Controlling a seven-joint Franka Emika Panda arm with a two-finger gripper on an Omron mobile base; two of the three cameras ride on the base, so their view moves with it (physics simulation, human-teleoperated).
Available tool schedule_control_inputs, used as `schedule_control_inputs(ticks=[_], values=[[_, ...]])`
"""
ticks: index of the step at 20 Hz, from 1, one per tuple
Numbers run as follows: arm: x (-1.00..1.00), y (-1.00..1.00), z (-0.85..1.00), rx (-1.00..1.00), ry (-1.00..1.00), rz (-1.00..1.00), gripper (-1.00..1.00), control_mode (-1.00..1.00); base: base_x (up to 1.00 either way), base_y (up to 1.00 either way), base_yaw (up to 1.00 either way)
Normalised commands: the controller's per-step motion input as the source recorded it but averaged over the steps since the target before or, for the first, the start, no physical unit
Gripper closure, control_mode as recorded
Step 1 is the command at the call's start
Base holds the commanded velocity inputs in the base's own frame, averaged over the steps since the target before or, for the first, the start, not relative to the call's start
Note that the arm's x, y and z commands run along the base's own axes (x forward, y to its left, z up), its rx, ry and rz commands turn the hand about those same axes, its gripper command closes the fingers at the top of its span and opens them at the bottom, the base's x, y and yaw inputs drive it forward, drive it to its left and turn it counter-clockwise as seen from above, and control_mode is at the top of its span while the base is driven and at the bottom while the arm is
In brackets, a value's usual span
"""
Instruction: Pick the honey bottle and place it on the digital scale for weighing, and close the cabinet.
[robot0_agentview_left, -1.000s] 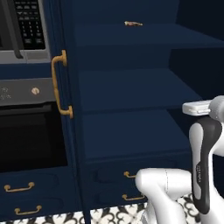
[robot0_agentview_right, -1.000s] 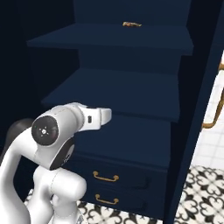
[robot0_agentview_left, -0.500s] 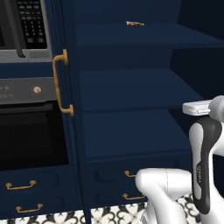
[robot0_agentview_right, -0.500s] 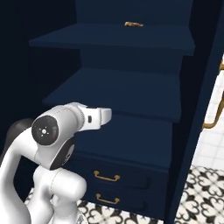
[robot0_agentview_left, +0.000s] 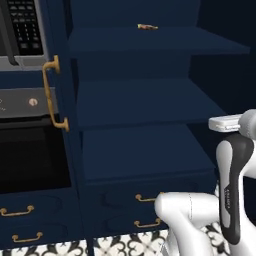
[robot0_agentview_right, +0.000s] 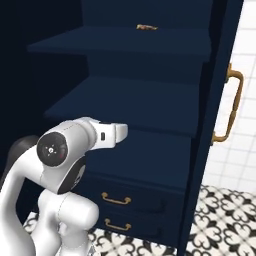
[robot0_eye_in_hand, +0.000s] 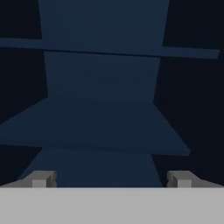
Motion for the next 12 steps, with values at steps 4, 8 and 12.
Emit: schedule_control_inputs(ticks=[4,8,12], values=[[0.00,0.00,0.00,0.00,0.00,0.00,-1.00,1.00,-0.74,0.00,0.00],[0.00,0.00,0.00,0.00,0.00,0.00,-1.00,1.00,-0.56,0.02,0.00],[0.00,0.00,0.00,0.00,0.00,0.00,-1.00,1.00,-0.21,0.05,0.00]])
